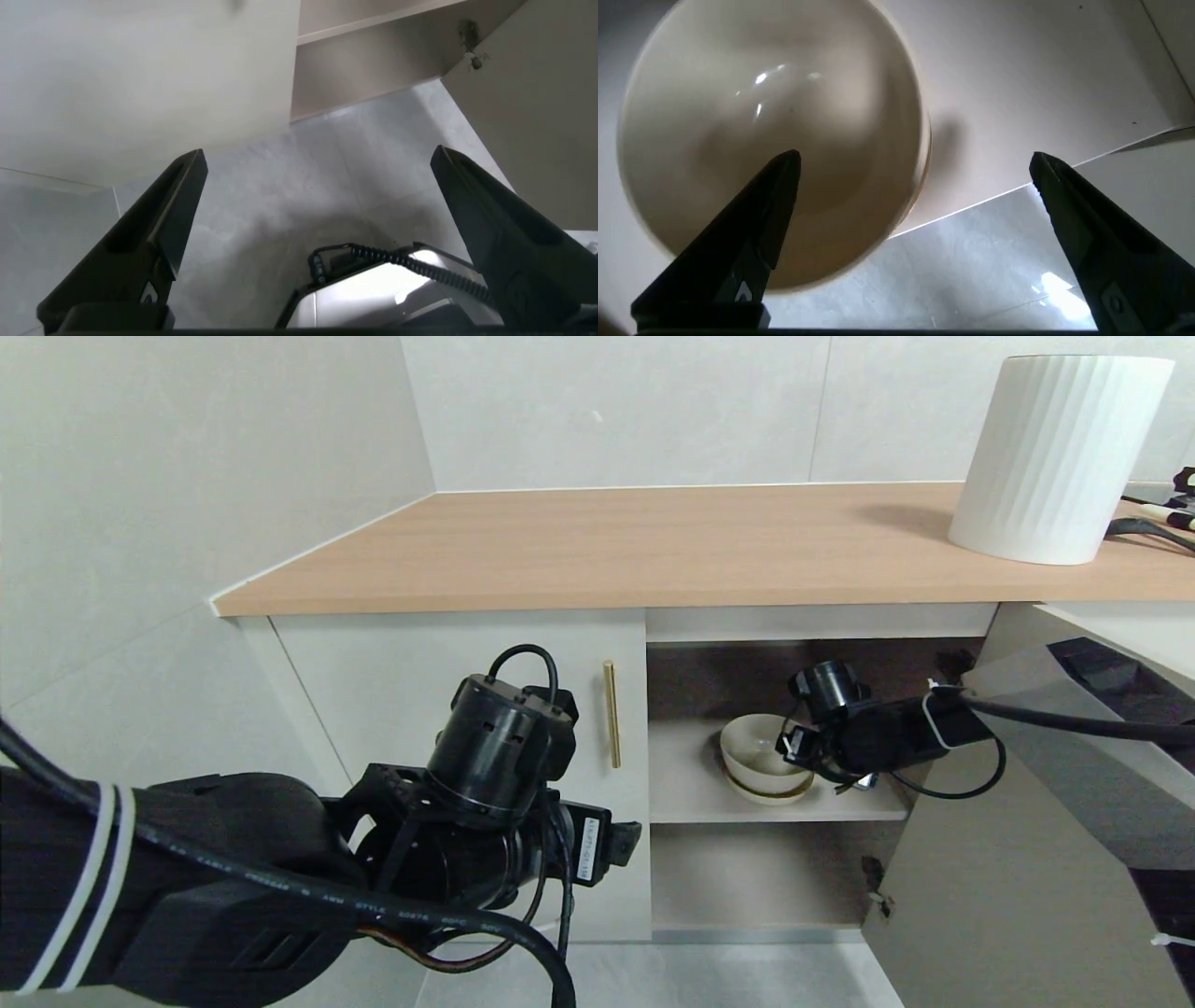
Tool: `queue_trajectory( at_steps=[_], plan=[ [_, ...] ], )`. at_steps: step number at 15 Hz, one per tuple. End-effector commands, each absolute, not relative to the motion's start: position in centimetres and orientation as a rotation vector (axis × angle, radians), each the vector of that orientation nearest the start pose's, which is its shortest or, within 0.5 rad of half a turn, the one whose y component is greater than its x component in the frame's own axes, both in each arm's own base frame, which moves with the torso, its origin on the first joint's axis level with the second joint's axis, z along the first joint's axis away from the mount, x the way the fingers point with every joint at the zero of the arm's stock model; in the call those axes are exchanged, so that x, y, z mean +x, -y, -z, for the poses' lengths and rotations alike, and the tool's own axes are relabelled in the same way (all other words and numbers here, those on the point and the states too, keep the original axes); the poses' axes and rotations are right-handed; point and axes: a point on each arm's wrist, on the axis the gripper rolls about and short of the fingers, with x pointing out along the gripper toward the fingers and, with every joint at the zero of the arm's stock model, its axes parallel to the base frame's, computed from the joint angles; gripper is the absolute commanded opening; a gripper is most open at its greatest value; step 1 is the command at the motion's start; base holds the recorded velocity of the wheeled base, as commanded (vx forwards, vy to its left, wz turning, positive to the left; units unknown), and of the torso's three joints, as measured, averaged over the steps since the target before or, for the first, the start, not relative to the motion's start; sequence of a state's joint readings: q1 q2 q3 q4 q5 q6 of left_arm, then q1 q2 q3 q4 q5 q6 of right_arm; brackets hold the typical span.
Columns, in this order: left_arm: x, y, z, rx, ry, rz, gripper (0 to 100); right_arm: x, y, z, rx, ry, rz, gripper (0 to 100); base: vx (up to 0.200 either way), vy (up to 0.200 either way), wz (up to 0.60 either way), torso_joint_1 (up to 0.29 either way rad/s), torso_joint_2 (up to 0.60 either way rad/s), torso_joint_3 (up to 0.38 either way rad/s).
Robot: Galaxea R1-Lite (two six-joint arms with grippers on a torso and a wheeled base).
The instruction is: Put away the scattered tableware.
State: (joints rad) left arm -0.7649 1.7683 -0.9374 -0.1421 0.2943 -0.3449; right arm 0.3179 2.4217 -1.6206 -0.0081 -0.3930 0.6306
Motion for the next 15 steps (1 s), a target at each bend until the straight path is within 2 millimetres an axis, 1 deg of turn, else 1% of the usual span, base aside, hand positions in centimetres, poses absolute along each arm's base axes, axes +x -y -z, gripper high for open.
queue_trajectory(
  at_steps=[1, 3, 4, 6, 7, 8, 9, 10, 11, 13, 15],
  plan=[
    [22.9, 21.0, -15.2, 0.021, -0.663, 0.338, 100, 44.9, -14.1, -5.9, 0.328, -0.677, 0.291, 100, 0.000, 0.000, 0.00, 0.000, 0.00, 0.000],
    [22.9, 20.9, -15.2, 0.020, -0.663, 0.336, 100, 44.4, -14.0, -6.7, 0.330, -0.674, 0.287, 100, 0.000, 0.000, 0.00, 0.000, 0.00, 0.000],
    [23.0, 20.9, -15.2, 0.018, -0.664, 0.334, 100, 43.8, -14.3, -7.2, 0.327, -0.676, 0.276, 100, 0.000, 0.000, 0.00, 0.000, 0.00, 0.000],
    [23.1, 20.8, -15.2, 0.017, -0.664, 0.330, 100, 41.2, -15.4, -8.5, 0.307, -0.699, 0.234, 100, 0.000, 0.000, 0.00, 0.000, 0.00, 0.000],
    [23.1, 20.7, -15.3, 0.014, -0.660, 0.326, 100, 39.6, -15.8, -9.4, 0.296, -0.708, 0.213, 100, 0.000, 0.000, 0.00, 0.000, 0.00, 0.000],
    [23.2, 20.7, -15.3, 0.013, -0.659, 0.325, 100, 38.7, -15.9, -10.0, 0.294, -0.706, 0.202, 100, 0.000, 0.000, 0.00, 0.000, 0.00, 0.000],
    [23.1, 20.6, -15.5, 0.009, -0.654, 0.325, 100, 37.4, -15.9, -11.1, 0.294, -0.710, 0.175, 100, 0.000, 0.000, 0.00, 0.000, 0.00, 0.000],
    [23.1, 20.5, -15.6, 0.008, -0.653, 0.325, 100, 35.8, -16.2, -11.6, 0.286, -0.727, 0.145, 100, 0.000, 0.000, 0.00, 0.000, 0.00, 0.000],
    [23.0, 20.4, -15.8, 0.005, -0.649, 0.324, 100, 34.5, -16.6, -11.6, 0.270, -0.743, 0.126, 100, -0.200, 0.000, 0.00, 0.002, 0.01, 0.002],
    [22.8, 20.3, -15.9, -0.020, -0.648, 0.318, 100, 31.8, -17.3, -12.1, 0.241, -0.762, 0.081, 100, -0.200, 0.000, 0.00, 0.010, 0.00, 0.000],
    [22.8, 20.1, -16.0, -0.021, -0.647, 0.312, 100, 29.8, -16.9, -11.3, 0.206, -0.807, 0.079, 100, -0.200, 0.000, 0.00, 0.005, 0.00, 0.000]
  ],
)
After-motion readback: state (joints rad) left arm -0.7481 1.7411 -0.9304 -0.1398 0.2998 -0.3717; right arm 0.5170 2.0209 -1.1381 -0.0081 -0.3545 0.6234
